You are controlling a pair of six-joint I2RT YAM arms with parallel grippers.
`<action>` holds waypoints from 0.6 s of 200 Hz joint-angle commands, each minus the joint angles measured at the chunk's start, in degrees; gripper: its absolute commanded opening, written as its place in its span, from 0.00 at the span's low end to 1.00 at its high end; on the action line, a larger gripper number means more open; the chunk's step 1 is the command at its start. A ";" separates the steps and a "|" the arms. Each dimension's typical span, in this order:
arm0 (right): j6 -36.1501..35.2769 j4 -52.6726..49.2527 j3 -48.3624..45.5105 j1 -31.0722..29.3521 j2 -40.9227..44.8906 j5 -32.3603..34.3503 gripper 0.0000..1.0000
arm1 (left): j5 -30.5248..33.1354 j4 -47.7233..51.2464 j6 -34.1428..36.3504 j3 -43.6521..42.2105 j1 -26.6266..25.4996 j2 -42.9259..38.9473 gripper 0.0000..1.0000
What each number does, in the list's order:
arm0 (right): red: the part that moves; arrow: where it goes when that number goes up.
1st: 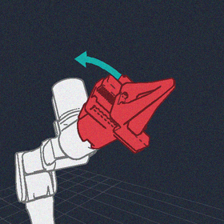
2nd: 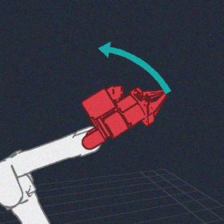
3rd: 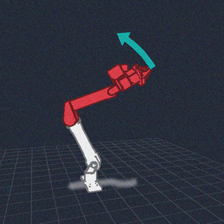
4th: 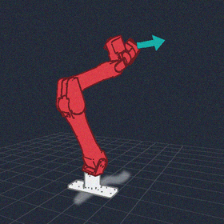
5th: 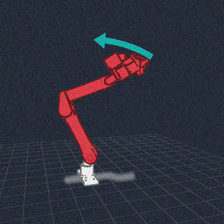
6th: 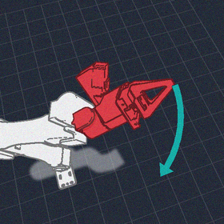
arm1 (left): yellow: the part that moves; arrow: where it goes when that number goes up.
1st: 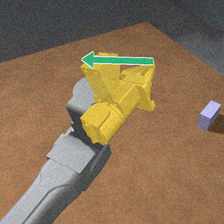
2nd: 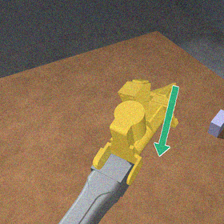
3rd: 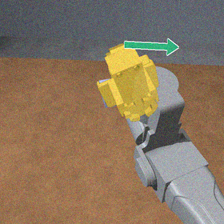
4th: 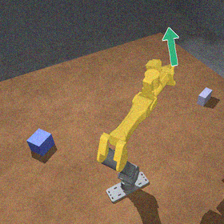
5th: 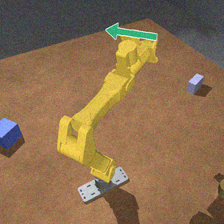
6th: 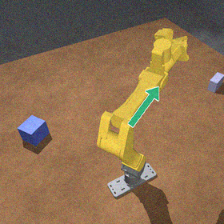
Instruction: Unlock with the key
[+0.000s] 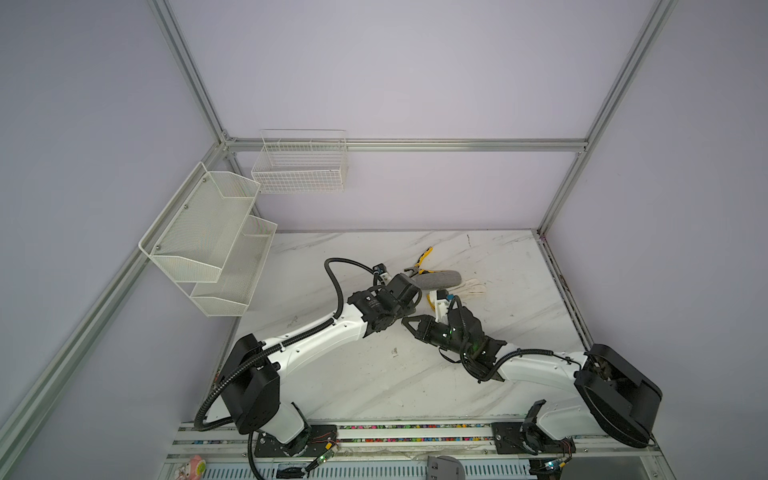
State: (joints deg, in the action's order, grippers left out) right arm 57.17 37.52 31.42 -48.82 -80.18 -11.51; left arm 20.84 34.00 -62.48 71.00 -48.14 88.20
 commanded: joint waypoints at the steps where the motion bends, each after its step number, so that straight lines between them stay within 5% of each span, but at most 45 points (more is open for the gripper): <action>1: -0.68 -0.91 2.11 -0.22 0.78 0.61 0.00 | 1.33 -0.42 -1.06 -0.16 -0.28 -1.05 0.00; 120: 0.48 -1.88 1.45 -0.21 -0.59 2.01 0.00 | 1.56 -0.42 -1.33 -0.60 -0.29 -2.51 0.00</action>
State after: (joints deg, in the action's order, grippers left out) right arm 56.95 37.04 32.01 -48.82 -80.49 -11.20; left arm 21.04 34.26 -62.54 71.00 -48.14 88.20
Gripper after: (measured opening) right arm 0.065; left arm 0.303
